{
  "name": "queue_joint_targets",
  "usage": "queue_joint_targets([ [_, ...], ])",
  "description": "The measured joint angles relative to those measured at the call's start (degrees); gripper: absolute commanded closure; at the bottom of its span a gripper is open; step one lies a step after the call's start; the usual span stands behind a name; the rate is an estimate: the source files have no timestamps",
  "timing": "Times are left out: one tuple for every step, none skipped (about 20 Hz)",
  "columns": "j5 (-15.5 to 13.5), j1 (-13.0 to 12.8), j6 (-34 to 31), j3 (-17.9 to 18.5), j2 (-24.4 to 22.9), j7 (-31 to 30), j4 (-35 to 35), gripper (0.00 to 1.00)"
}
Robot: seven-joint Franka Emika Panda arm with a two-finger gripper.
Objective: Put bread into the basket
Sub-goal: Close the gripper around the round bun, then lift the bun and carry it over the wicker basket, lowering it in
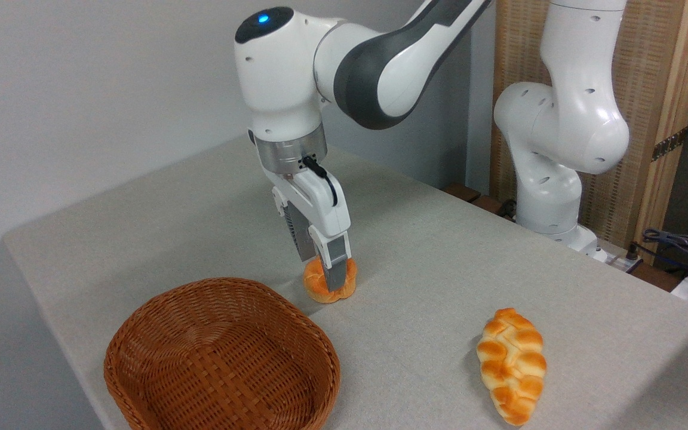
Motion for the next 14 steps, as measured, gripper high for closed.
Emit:
queue_joint_targets([
  [0.0,-0.48,0.0,0.0,0.36,0.0,-0.2,0.32],
  [0.0,-0.8,0.0,0.0,0.68,0.0,-0.42,0.45],
  [0.0,-0.97,0.0,0.0,0.98,0.0,-0.6,0.49],
  [0.0,-1.05,0.01,0.0,1.19,0.0,-0.73,0.53],
  [0.0,-1.09,0.01,0.0,1.32,0.0,-0.81,0.53],
  [0.0,-1.09,0.01,0.0,1.4,0.0,-0.83,0.54],
  [0.0,-1.09,0.01,0.0,1.42,0.0,-0.83,0.53],
  [0.0,-1.09,0.01,0.0,1.42,0.0,-0.83,0.53],
  [0.0,-1.09,0.01,0.0,1.42,0.0,-0.83,0.53],
  [0.0,-1.09,0.01,0.0,1.42,0.0,-0.84,0.54],
  [0.0,-1.09,0.01,0.0,1.42,0.0,-0.84,0.53],
  [0.0,-1.09,0.01,0.0,1.42,0.0,-0.84,0.53],
  [0.0,-1.09,0.01,0.0,1.42,0.0,-0.84,0.53],
  [0.0,-1.09,0.01,0.0,1.42,0.0,-0.84,0.53],
])
